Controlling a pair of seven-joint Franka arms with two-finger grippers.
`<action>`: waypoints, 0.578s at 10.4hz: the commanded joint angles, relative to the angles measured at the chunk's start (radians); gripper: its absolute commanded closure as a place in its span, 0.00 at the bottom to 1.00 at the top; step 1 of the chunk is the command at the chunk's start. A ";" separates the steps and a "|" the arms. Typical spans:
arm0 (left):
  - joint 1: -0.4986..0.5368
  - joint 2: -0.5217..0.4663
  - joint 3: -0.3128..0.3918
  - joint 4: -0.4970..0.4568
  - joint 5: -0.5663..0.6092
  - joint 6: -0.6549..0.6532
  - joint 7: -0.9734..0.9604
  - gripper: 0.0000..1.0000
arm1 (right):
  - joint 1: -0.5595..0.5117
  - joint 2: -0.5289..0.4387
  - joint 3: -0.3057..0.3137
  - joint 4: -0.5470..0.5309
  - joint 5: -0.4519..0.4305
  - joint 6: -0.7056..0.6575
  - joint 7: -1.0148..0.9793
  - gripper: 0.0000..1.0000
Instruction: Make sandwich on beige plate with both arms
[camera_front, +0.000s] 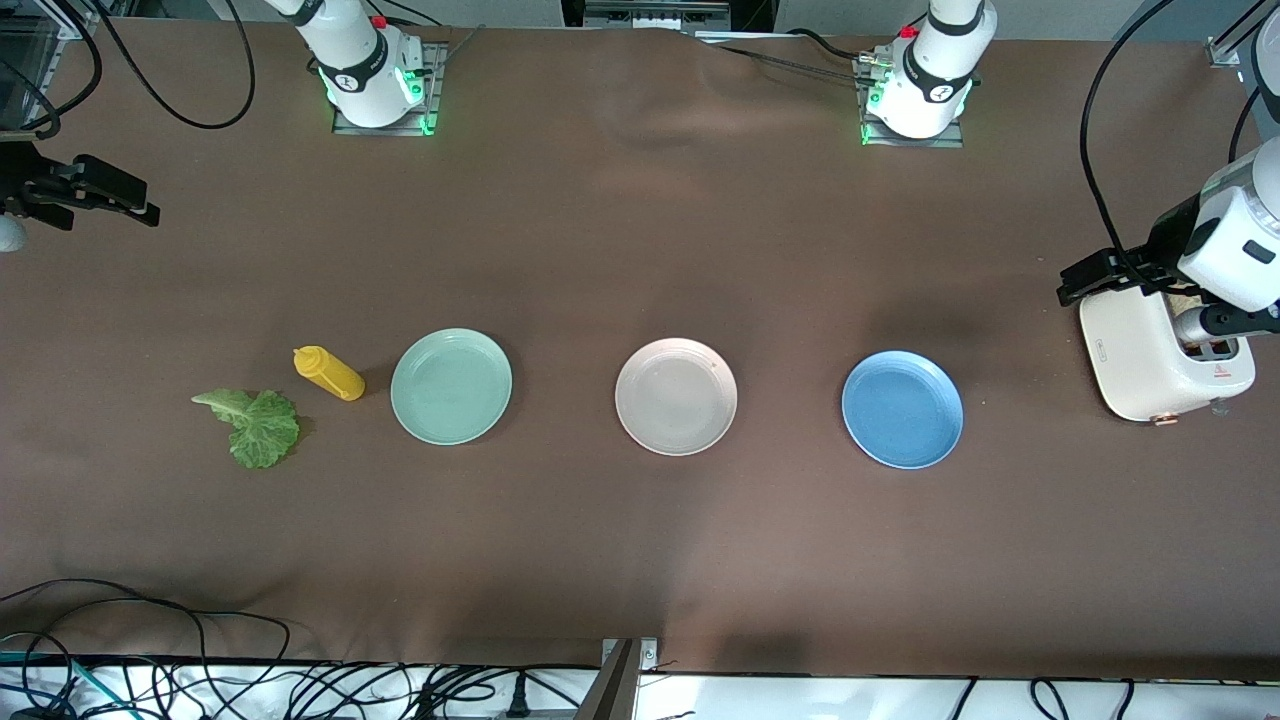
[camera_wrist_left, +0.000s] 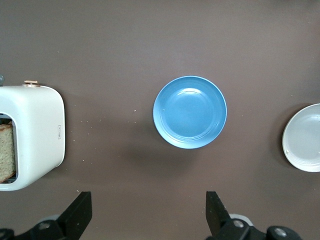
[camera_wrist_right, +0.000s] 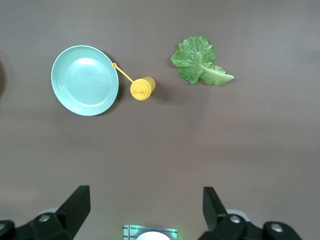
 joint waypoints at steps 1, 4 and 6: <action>0.008 0.013 -0.004 0.027 0.016 -0.003 0.023 0.00 | 0.003 -0.003 -0.001 0.021 -0.015 -0.027 -0.006 0.00; 0.008 0.015 -0.004 0.027 0.016 -0.003 0.023 0.00 | 0.001 -0.005 -0.010 0.021 -0.014 -0.027 -0.006 0.00; 0.008 0.015 -0.004 0.027 0.016 -0.003 0.023 0.00 | 0.001 -0.005 -0.007 0.021 -0.014 -0.025 -0.006 0.00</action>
